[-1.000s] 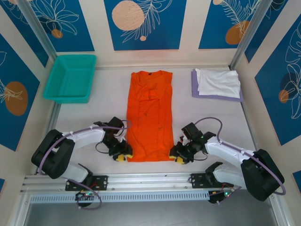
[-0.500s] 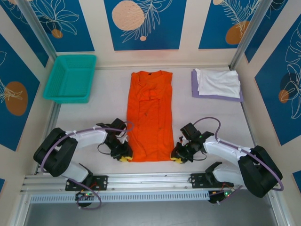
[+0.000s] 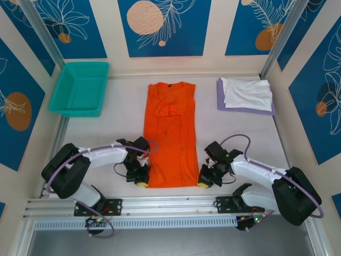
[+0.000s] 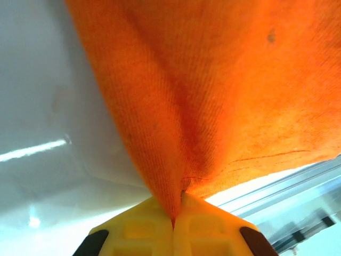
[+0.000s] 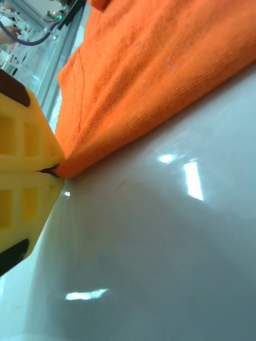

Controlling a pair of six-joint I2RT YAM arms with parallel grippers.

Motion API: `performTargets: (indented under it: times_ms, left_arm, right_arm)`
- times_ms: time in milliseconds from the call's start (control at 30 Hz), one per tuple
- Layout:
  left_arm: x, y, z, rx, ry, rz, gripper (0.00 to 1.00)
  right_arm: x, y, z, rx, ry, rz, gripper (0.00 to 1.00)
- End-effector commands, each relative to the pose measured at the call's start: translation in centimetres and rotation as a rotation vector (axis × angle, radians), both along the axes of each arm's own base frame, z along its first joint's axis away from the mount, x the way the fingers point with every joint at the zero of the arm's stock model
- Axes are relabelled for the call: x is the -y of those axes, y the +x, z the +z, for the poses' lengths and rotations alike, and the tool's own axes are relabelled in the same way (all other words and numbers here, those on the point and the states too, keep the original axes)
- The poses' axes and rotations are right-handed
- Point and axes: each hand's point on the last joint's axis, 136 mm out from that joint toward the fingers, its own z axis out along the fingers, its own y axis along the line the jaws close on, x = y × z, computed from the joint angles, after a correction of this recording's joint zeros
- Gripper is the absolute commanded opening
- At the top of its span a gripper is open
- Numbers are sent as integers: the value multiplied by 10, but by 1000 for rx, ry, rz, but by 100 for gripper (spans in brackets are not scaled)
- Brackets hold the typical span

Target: Fold and stack the t-shirts

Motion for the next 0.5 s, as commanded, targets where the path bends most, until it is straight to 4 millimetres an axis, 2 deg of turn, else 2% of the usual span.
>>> performTargets:
  times_ms: [0, 133, 200, 333, 467]
  left_arm:
    - [-18, -20, 9, -29, 61, -11, 0]
    - [-16, -20, 19, -15, 31, 6, 0]
    - [-11, -11, 31, 19, 6, -2, 0]
    - [-5, 19, 61, 84, -24, 34, 0]
    - [3, 61, 90, 149, -78, 123, 0]
  right_arm:
    - [8, -18, 6, -69, -37, -20, 0]
    - [7, -18, 17, -62, -24, -37, 0]
    - [2, -11, 29, -37, 1, -41, 0]
    - [-8, 15, 60, 28, 33, -72, 0]
    - [-15, 57, 94, 87, 49, -136, 0]
